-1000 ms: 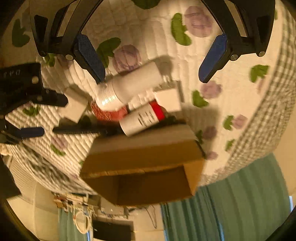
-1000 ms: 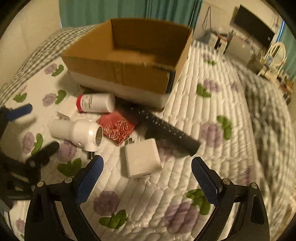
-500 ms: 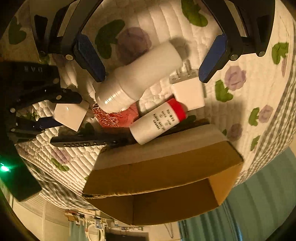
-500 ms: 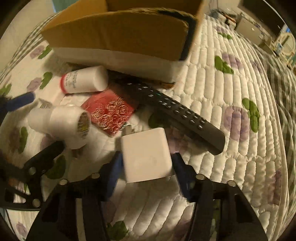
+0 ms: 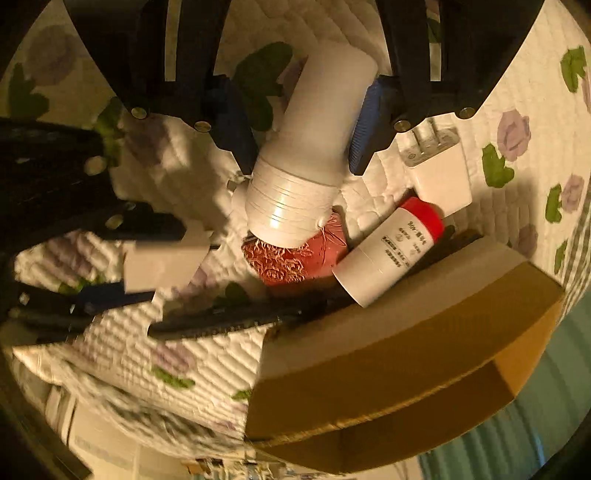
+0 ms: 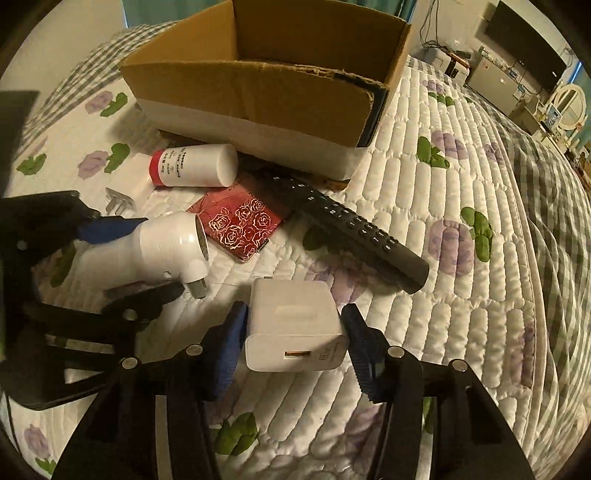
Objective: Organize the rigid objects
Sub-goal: 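Grasp the white cylindrical device with the left gripper while the right grasps the white block charger, then lower both held items into the cardboard box and open both grippers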
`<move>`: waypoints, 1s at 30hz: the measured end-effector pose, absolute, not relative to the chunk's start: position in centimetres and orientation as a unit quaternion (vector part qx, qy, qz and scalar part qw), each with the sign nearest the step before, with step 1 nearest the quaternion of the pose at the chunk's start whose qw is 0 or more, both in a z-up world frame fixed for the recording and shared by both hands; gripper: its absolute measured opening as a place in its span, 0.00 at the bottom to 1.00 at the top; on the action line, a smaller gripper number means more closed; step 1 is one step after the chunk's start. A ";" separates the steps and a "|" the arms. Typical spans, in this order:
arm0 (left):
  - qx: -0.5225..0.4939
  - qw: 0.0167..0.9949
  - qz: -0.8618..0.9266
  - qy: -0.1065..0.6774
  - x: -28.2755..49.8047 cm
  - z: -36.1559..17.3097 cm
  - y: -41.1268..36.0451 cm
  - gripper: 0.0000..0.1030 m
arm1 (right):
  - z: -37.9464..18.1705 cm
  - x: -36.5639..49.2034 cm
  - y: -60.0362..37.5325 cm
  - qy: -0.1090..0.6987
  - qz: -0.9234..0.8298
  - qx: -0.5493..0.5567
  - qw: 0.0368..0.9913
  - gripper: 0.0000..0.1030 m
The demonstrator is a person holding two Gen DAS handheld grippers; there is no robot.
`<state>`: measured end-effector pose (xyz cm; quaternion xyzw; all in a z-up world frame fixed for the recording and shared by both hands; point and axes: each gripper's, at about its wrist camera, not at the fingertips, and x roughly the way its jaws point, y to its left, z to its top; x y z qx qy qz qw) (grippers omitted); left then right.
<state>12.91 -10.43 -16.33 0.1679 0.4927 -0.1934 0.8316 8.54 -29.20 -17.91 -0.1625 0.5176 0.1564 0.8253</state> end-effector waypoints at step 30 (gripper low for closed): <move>0.090 0.894 -0.164 0.407 8.8 -2.1 -5.0 0.43 | -3.7 3.4 -26.8 0.343 0.146 -0.166 0.913 0.49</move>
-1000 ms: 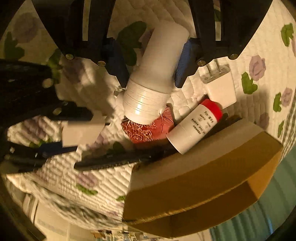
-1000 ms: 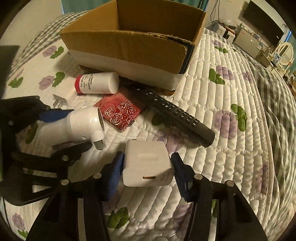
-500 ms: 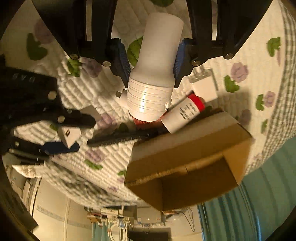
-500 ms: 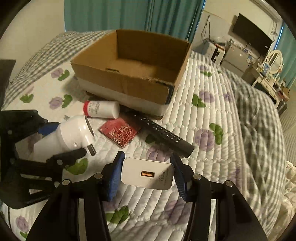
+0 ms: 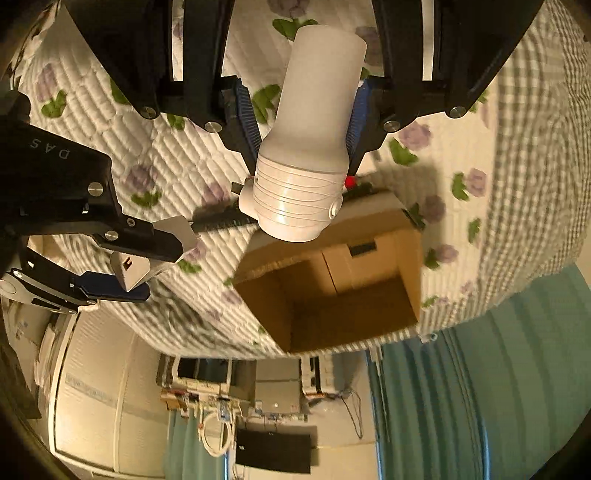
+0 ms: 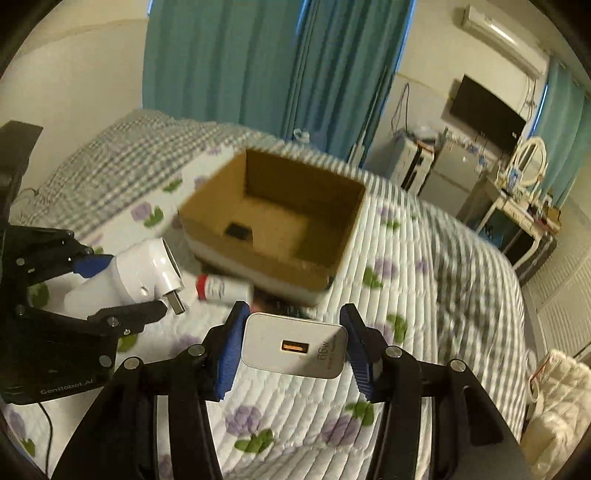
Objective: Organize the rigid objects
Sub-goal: 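Lower both held items into the cardboard box and open both grippers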
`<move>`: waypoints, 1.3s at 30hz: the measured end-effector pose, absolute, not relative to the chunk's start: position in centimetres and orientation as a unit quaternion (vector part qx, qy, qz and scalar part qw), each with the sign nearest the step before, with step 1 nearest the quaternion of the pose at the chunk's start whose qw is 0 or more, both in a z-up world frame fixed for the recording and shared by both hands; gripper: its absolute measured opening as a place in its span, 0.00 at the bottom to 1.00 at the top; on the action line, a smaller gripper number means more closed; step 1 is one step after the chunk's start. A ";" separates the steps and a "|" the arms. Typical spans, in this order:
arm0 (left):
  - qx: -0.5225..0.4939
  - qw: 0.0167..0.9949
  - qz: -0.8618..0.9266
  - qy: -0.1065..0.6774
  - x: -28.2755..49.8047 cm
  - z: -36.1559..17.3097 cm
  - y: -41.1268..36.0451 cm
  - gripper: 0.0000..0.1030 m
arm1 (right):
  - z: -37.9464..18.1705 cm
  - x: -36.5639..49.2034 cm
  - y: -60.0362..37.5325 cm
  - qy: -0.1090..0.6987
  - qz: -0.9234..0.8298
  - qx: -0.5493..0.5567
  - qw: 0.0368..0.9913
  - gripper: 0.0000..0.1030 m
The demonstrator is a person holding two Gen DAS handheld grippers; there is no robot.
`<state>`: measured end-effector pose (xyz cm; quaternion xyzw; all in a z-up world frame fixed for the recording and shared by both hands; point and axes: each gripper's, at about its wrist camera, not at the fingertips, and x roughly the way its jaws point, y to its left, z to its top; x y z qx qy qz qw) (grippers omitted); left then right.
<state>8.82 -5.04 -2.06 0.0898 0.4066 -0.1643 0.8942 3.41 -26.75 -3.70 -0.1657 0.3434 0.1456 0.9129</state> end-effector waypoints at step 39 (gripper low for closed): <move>0.083 0.901 -0.090 0.417 32.8 -5.7 -4.3 0.80 | -5.0 26.2 -24.6 0.348 0.173 -0.100 0.916 0.49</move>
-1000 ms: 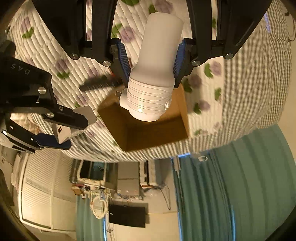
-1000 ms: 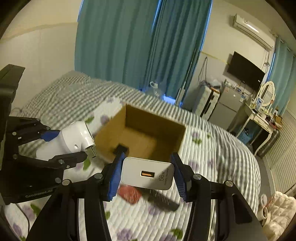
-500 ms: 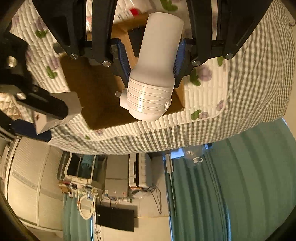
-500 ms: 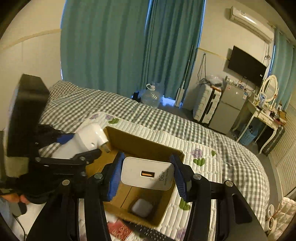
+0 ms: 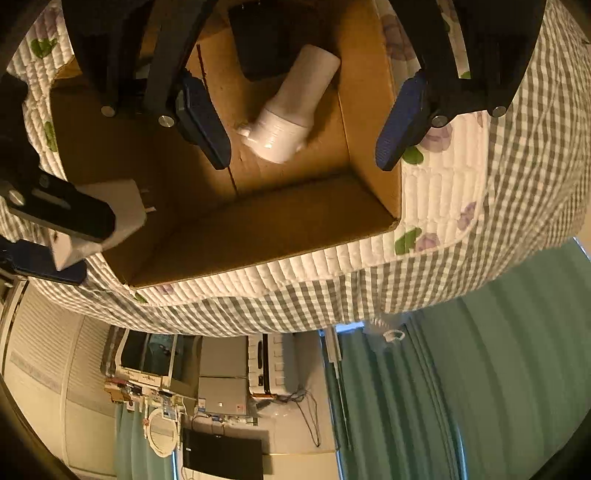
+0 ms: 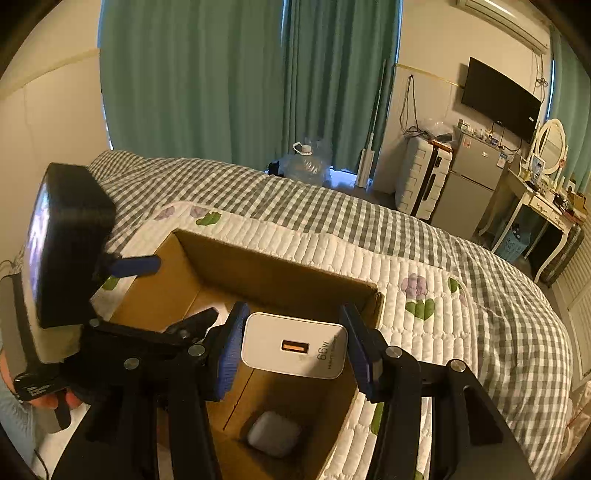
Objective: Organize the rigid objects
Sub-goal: 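Lower both held items into the cardboard box and open both grippers, then move both grippers back toward the remaining items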
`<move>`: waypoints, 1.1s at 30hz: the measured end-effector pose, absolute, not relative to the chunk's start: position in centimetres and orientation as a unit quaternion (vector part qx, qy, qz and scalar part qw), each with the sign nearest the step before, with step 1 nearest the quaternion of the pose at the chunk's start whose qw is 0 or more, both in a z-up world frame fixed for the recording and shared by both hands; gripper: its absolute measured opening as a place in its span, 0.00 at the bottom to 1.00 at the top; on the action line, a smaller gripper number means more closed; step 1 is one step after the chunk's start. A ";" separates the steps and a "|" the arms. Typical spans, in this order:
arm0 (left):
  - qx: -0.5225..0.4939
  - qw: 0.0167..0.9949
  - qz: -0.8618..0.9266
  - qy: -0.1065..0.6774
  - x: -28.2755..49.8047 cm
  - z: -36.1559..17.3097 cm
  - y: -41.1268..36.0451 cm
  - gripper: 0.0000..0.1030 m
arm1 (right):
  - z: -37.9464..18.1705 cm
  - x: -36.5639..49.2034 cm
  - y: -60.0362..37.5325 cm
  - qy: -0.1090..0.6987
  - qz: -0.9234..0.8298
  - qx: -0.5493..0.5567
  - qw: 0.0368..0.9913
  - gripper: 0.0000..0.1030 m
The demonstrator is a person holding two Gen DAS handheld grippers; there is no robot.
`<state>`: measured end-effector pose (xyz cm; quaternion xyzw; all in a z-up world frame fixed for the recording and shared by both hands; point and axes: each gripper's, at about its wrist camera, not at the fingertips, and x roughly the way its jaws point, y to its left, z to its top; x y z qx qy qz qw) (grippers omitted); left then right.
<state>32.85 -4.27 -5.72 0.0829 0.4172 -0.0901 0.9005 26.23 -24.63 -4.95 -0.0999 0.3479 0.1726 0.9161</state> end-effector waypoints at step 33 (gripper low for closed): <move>0.044 0.939 -0.076 0.333 12.1 4.2 -0.3 1.00 | 1.9 8.0 -28.0 0.304 0.126 -0.097 0.939 0.94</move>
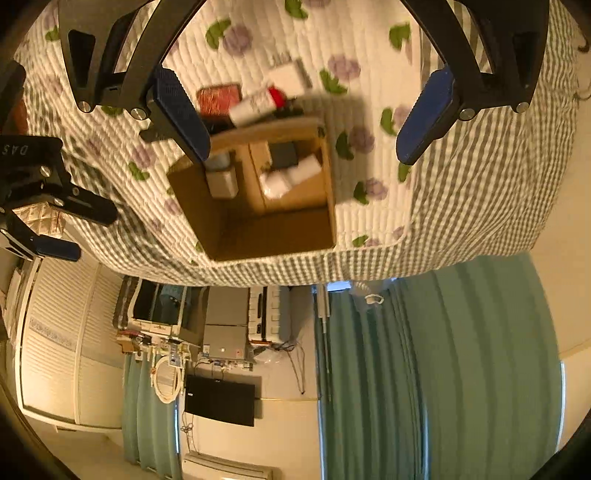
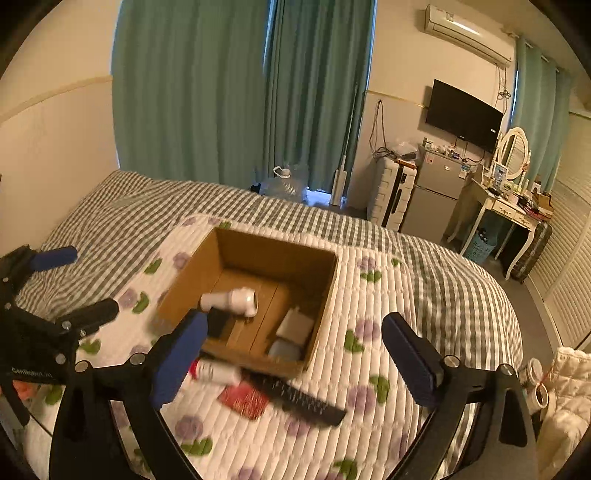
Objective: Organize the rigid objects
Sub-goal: 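Move both grippers back toward the remaining items, then grasp the white plug charger with the left gripper while the right grasps the red-capped white bottle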
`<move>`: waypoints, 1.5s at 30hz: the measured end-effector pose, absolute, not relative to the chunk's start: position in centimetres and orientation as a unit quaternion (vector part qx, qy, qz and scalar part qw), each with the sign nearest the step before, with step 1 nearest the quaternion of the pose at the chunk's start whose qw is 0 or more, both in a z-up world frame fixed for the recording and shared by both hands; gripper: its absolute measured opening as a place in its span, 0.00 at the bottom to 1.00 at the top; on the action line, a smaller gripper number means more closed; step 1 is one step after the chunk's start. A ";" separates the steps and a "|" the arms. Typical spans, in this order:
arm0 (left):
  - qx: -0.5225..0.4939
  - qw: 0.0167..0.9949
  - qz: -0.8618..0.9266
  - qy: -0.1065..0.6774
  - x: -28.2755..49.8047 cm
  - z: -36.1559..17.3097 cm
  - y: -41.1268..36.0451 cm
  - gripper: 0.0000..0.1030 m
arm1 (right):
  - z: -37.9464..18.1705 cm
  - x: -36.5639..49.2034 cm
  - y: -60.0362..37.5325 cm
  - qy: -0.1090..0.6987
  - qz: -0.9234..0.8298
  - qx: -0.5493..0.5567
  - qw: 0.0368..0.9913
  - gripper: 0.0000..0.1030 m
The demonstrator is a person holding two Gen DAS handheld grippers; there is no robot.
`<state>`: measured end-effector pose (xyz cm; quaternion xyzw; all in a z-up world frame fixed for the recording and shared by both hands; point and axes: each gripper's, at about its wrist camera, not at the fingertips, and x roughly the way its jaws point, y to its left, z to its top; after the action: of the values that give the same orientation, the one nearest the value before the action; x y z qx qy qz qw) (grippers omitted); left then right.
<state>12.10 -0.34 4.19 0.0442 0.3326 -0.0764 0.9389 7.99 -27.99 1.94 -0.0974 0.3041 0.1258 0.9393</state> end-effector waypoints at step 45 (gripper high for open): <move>0.019 0.902 -0.016 0.431 14.1 -13.8 -0.3 0.40 | -17.9 10.9 -25.9 0.437 0.123 -0.065 0.889 0.97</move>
<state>14.09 -0.26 -13.79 0.0193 0.4306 -0.0157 0.9022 10.87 -25.85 -17.86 -0.0650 0.4368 0.1235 0.8887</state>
